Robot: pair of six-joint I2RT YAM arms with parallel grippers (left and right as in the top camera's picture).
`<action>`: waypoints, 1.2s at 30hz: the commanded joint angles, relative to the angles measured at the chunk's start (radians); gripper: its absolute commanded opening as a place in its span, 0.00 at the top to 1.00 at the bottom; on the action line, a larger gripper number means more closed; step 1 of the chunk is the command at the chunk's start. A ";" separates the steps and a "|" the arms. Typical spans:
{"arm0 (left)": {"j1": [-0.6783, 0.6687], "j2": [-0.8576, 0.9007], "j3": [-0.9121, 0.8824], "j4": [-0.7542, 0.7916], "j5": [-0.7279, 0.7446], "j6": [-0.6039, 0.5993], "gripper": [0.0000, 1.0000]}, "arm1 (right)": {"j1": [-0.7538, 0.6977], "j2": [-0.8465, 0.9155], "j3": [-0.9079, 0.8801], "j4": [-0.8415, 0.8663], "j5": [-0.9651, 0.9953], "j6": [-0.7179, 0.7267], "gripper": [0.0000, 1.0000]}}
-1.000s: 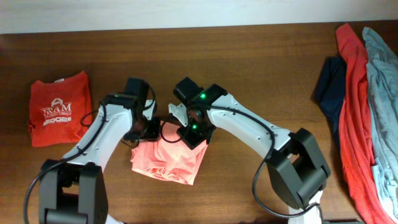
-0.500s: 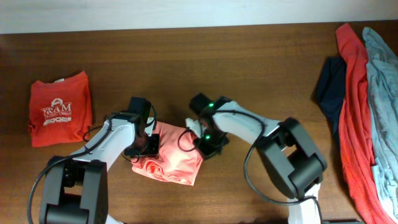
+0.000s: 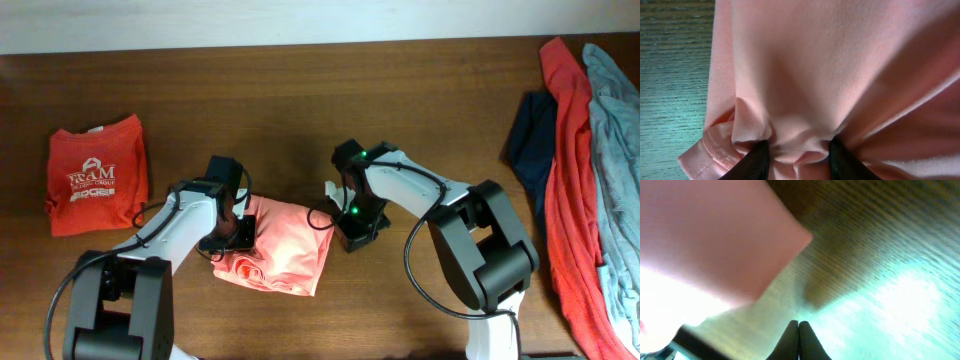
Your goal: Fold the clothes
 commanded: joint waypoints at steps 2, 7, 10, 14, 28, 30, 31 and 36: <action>0.003 0.004 -0.018 0.002 -0.026 -0.012 0.60 | -0.010 -0.089 0.142 -0.023 -0.056 -0.001 0.96; 0.003 0.004 -0.018 0.003 -0.026 -0.012 0.60 | -0.005 -0.110 0.202 0.043 -0.215 0.001 0.96; 0.003 0.004 -0.018 0.003 -0.026 -0.012 0.59 | 0.005 -0.096 0.190 0.105 -0.227 0.040 0.95; 0.003 0.004 -0.018 0.003 -0.026 -0.012 0.56 | 0.032 -0.055 0.163 0.171 -0.234 0.055 0.95; 0.003 0.005 -0.018 0.003 -0.027 -0.012 0.54 | 0.048 0.212 0.160 0.117 -0.130 0.055 0.96; 0.003 0.005 -0.018 0.004 -0.039 -0.012 0.60 | 0.028 0.224 0.160 0.065 -0.042 0.055 0.96; 0.003 0.005 -0.018 0.006 -0.048 -0.013 0.79 | 0.019 0.224 0.160 0.053 -0.022 0.054 0.96; 0.003 0.005 -0.038 0.053 -0.132 -0.066 0.94 | -0.039 0.223 0.160 0.038 -0.011 0.042 0.95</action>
